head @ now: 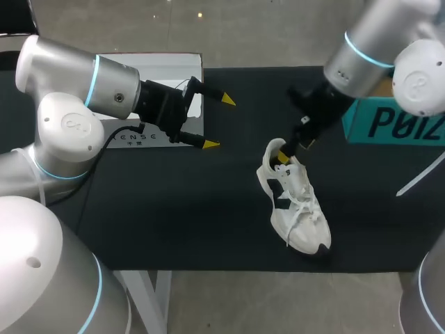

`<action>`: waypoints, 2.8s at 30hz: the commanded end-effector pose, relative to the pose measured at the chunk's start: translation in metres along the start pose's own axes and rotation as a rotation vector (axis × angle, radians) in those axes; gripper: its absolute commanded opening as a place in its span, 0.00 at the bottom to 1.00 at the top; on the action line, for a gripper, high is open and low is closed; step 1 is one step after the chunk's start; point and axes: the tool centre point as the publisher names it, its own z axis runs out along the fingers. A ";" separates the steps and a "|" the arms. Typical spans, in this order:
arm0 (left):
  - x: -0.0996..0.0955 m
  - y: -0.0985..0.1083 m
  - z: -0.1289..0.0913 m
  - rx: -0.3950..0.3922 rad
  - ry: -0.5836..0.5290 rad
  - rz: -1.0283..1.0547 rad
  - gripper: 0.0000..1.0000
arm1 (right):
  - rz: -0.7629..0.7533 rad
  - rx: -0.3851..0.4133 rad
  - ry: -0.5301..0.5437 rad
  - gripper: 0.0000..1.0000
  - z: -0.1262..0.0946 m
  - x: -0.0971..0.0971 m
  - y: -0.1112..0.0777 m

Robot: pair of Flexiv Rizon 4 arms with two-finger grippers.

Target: Take the shoe out of the shoebox, open the shoe tongue, remove and reinsert the insole, then place the shoe into the shoebox

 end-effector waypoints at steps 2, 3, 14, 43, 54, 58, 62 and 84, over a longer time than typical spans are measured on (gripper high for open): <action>0.000 0.000 0.000 -0.001 0.002 0.001 1.00 | 0.000 -0.006 -0.002 1.00 0.001 0.000 -0.002; 0.000 0.000 0.000 -0.001 0.002 0.001 1.00 | -0.065 0.000 -0.013 1.00 0.002 0.000 0.001; 0.000 0.000 0.000 -0.001 0.002 0.001 1.00 | -0.726 0.007 -0.179 1.00 0.001 0.003 0.020; 0.000 0.000 0.000 -0.001 0.002 0.001 1.00 | -1.194 0.210 -0.078 1.00 0.019 0.006 0.042; 0.000 0.000 0.000 -0.001 0.002 0.001 1.00 | -1.214 0.370 -0.197 1.00 0.000 -0.022 0.057; 0.000 0.000 0.000 -0.001 0.002 0.001 1.00 | -1.234 0.395 -0.192 1.00 0.003 -0.036 0.065; 0.000 0.000 0.000 -0.001 0.002 0.001 1.00 | -1.244 0.414 -0.188 1.00 0.009 -0.046 0.071; 0.000 0.000 0.000 -0.001 0.002 0.001 1.00 | -1.228 0.438 -0.127 1.00 0.060 -0.079 0.065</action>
